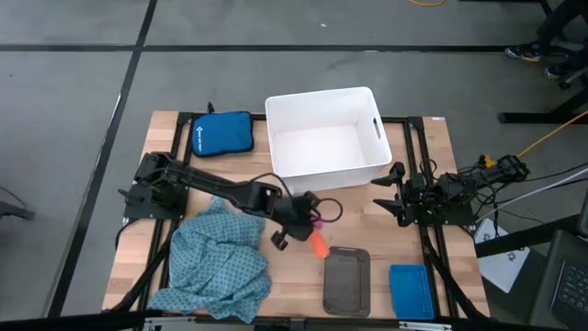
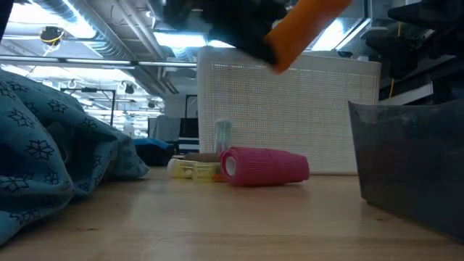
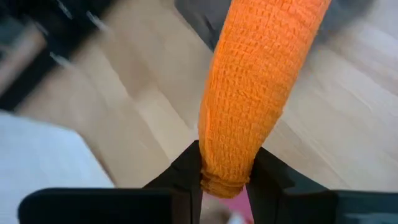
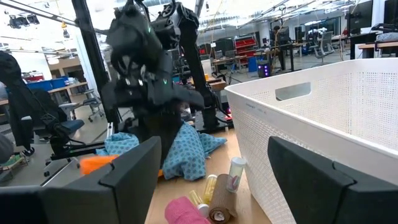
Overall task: Pick & place medical supplies in basket/bin
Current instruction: Put the orange bandage into the black bin
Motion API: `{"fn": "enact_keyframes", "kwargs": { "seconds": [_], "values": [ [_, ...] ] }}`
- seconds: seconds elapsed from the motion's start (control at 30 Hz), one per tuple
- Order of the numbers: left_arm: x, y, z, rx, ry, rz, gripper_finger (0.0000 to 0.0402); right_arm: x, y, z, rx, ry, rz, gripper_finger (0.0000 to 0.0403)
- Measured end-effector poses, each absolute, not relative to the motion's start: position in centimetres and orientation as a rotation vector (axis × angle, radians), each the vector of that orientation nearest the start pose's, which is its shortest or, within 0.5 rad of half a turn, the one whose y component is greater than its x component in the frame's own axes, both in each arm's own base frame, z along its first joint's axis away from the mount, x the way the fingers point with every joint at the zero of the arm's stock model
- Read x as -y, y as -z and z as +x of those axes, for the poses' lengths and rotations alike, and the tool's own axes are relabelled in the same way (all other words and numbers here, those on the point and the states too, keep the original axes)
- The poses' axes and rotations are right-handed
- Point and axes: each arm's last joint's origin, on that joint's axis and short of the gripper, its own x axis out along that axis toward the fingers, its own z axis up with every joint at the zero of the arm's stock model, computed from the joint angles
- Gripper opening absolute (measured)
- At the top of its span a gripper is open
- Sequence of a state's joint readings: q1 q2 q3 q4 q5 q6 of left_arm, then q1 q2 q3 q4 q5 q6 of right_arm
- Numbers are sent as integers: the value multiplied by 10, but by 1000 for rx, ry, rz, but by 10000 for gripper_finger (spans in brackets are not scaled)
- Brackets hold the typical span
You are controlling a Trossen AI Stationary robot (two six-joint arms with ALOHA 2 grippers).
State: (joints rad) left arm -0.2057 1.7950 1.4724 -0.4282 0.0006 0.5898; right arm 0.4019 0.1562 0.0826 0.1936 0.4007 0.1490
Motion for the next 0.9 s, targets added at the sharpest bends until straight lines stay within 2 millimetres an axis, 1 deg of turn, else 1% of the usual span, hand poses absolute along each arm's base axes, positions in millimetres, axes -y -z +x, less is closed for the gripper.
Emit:
{"fn": "enact_keyframes", "kwargs": {
  "seconds": [0.07,0.17,0.27,0.37,0.47,0.57,0.63,0.73,0.9],
  "values": [
    [80,-278,396,-612,415,655,83,-29,-198,98,110,-9,196,297],
    [79,-276,403,-565,415,671,83,-29,-198,98,110,-6,196,297],
    [82,-266,414,-511,438,674,83,-29,-198,98,110,-6,196,297],
    [86,-253,427,-479,459,668,83,-29,-198,98,110,-6,196,297],
    [89,-246,442,-528,462,684,83,-29,-198,98,109,-6,195,297],
    [92,-247,460,-554,478,701,83,-29,-198,98,109,-6,195,297],
    [97,-248,472,-546,492,719,83,-29,-197,98,100,-6,191,297],
    [105,-242,488,-566,524,747,83,-29,-195,98,88,-5,187,297],
    [121,-235,504,-589,576,781,83,-29,-194,98,74,-4,181,297]
  ]
}}
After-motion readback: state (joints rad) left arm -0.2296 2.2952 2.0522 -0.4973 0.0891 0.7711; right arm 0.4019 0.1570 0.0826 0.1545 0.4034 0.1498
